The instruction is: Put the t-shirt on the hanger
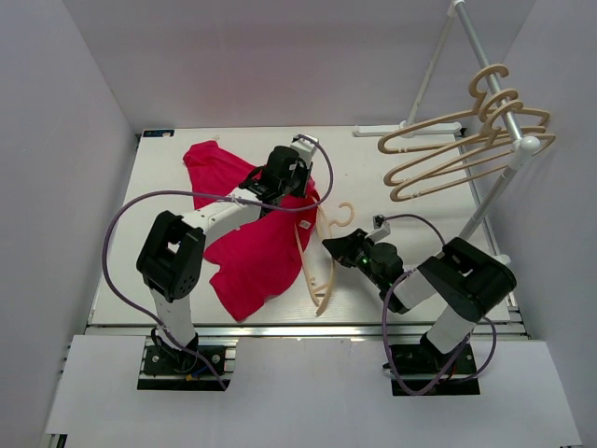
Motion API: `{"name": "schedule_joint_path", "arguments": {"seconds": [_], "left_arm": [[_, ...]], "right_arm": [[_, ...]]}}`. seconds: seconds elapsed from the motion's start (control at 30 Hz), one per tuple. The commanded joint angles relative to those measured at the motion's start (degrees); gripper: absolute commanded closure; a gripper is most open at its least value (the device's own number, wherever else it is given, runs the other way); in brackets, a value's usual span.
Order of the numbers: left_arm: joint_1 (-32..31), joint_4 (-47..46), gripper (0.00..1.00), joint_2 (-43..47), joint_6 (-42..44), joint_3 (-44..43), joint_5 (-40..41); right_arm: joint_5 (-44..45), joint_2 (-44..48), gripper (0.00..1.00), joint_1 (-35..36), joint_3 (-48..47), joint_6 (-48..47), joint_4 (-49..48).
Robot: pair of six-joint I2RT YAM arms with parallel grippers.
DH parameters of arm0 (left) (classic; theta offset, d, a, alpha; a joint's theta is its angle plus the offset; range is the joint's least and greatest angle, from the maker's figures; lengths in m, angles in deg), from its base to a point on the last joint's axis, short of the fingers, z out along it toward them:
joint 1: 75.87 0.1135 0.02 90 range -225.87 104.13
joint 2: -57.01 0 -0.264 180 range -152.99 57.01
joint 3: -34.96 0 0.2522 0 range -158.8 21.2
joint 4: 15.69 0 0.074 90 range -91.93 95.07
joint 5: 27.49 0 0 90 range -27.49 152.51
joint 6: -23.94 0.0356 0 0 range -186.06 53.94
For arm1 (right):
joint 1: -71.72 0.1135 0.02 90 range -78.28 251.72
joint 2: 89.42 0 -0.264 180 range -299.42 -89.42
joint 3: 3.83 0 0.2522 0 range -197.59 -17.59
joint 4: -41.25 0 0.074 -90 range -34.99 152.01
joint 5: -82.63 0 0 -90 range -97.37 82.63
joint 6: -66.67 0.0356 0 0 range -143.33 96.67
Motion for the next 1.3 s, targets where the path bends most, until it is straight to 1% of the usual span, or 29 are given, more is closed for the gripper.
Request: {"name": "schedule_joint_path", "arguments": {"seconds": [0.0,0.03,0.1,0.13,0.17,0.23,0.37,0.4,0.43,0.47,0.5,0.57,0.67,0.73,0.83,0.87,0.97,1.03,1.1,1.13,1.17,1.2,1.23,1.27], "left_arm": [[-0.4,-0.9,1.00,4.4,-1.5,0.8,-1.0],[-0.4,-0.8,1.00,4.7,-1.9,0.8,-0.8],[-0.4,-0.4,1.00,4.9,-2.3,0.9,-0.2],[-0.4,-0.2,1.00,5.1,-2.7,0.9,-0.1],[-0.4,-0.1,1.00,5.2,-2.9,1.0,-0.3],[-0.4,0.0,1.00,5.5,-3.2,1.3,-1.1],[-0.4,1.0,1.00,8.2,-5.3,2.6,-4.3],[-0.4,0.8,1.00,9.3,-5.6,4.1,-7.1],[-0.4,0.4,1.00,10.6,-6.1,5.1,-8.2],[-0.4,-0.9,1.00,13.1,-6.4,6.2,-8.8],[-0.4,-1.6,1.00,14.3,-6.6,7.9,-9.4],[-0.4,-1.8,1.00,17.2,-6.8,9.0,-9.3],[-0.4,-2.3,1.00,19.6,-6.8,11.5,-11.8],[-0.4,-2.3,1.00,21.7,-7.1,13.1,-13.9],[-0.5,-2.3,1.00,23.6,-8.9,14.9,-14.6],[-0.5,-2.4,1.00,24.3,-9.8,17.0,-15.4],[-0.7,-6.9,1.00,27.2,-12.5,21.9,-19.4],[-1.9,-7.2,1.00,28.8,-13.6,23.4,-19.3],[-3.0,-5.9,1.00,29.4,-13.6,24.0,-18.2],[-4.4,-5.3,1.00,29.6,-13.5,24.0,-17.7],[-4.9,-4.3,0.91,30.0,-13.4,24.0,-17.2],[-5.6,-3.9,0.77,30.2,-13.2,23.7,-16.6],[-6.3,-3.3,0.57,30.4,-12.6,23.3,-16.4],[-6.7,-1.0,0.33,31.1,-12.0,22.7,-16.3]], "right_arm": [[-3.5,-3.1,1.00,0.3,-2.5,-0.9,-28.9],[-3.6,-3.7,1.00,0.4,-2.9,-1.0,-31.7],[-3.5,-4.1,1.00,0.4,-3.3,-2.1,-34.0],[-3.3,-3.7,1.00,0.4,-3.6,-2.8,-33.8],[-2.5,-3.3,1.00,0.4,-4.8,-3.1,-30.7],[-1.2,-2.2,1.00,0.5,-6.0,-5.9,-28.1],[3.0,-2.7,1.00,0.3,-7.1,-10.0,-30.5],[2.9,-3.1,1.00,0.2,-7.7,-10.3,-31.6],[2.5,-3.5,1.00,0.2,-7.8,-10.3,-32.1],[1.8,-3.9,1.00,0.2,-8.1,-10.3,-33.1],[-0.9,-5.0,1.00,0.2,-8.7,-10.2,-34.9],[-4.5,-5.6,1.00,0.2,-10.0,-10.3,-35.0],[-5.2,-5.8,1.00,0.5,-12.1,-11.7,-35.0],[-4.8,-4.8,1.00,0.6,-12.8,-12.7,-35.0],[-3.9,-2.2,1.00,0.8,-12.8,-14.8,-35.0],[-3.5,-0.7,1.00,0.8,-12.8,-15.3,-35.0],[-3.0,1.9,1.00,1.3,-12.2,-19.0,-35.0],[-2.5,5.0,1.00,1.5,-11.2,-21.4,-35.0],[-1.0,8.0,1.00,1.5,-9.7,-21.8,-35.0],[-0.9,9.0,1.00,1.5,-9.3,-22.7,-35.0],[-1.1,10.0,1.00,1.6,-9.1,-23.2,-35.0],[-1.3,11.8,1.00,1.6,-8.5,-23.6,-34.9],[-1.5,12.8,1.00,1.6,-8.1,-24.0,-35.0],[-2.0,13.6,1.00,1.7,-7.6,-25.7,-35.0]]}}
